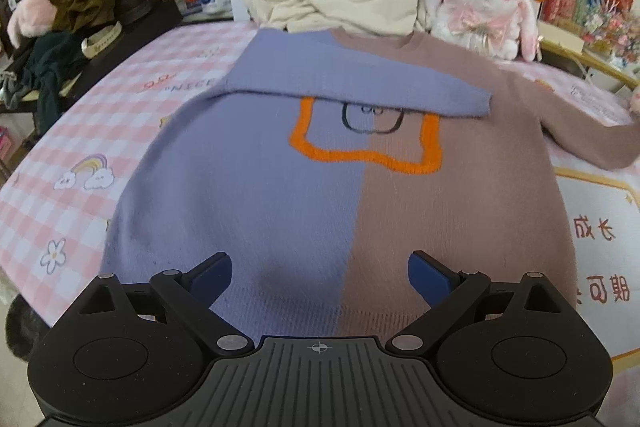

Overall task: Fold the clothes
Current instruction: 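Lift the mauve sleeve and fold it across the body over the lavender sleeve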

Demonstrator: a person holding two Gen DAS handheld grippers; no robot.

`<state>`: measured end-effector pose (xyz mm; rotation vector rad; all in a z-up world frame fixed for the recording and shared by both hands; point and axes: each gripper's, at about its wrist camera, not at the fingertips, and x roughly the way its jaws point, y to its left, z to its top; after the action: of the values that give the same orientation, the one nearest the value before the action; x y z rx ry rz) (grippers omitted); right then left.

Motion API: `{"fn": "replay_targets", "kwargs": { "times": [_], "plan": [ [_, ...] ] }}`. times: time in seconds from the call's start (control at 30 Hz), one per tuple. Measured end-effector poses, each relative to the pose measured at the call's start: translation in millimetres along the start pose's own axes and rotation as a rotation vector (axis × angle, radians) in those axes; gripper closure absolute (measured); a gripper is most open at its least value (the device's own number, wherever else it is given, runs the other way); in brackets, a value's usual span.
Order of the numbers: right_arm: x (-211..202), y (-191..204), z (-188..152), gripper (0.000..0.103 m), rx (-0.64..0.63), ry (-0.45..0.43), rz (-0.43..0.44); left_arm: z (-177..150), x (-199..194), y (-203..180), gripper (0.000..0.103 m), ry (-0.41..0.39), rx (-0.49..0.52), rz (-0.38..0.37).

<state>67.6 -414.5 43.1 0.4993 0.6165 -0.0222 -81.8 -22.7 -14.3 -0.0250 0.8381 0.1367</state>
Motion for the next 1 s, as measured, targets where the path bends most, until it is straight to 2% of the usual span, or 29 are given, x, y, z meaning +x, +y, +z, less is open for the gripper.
{"fn": "replay_targets", "kwargs": {
  "times": [0.3,0.43,0.73,1.0],
  "plan": [
    [16.7,117.5,5.9,0.096,-0.129,-0.028,0.124,15.2,-18.5,37.6,0.006,-0.150,0.109,-0.060],
    [23.7,171.2,-0.1,0.096,-0.168,-0.043,0.180,20.0,-23.0,57.7,0.003,-0.201,0.137,-0.088],
    [53.2,281.3,-34.8,0.096,-0.197,0.010,0.292,23.4,-17.2,103.0,0.002,-0.228,0.174,-0.121],
    [93.8,336.1,-81.5,0.096,-0.248,0.133,0.310,23.6,-9.9,149.1,0.002,-0.213,0.126,-0.096]
  ]
}}
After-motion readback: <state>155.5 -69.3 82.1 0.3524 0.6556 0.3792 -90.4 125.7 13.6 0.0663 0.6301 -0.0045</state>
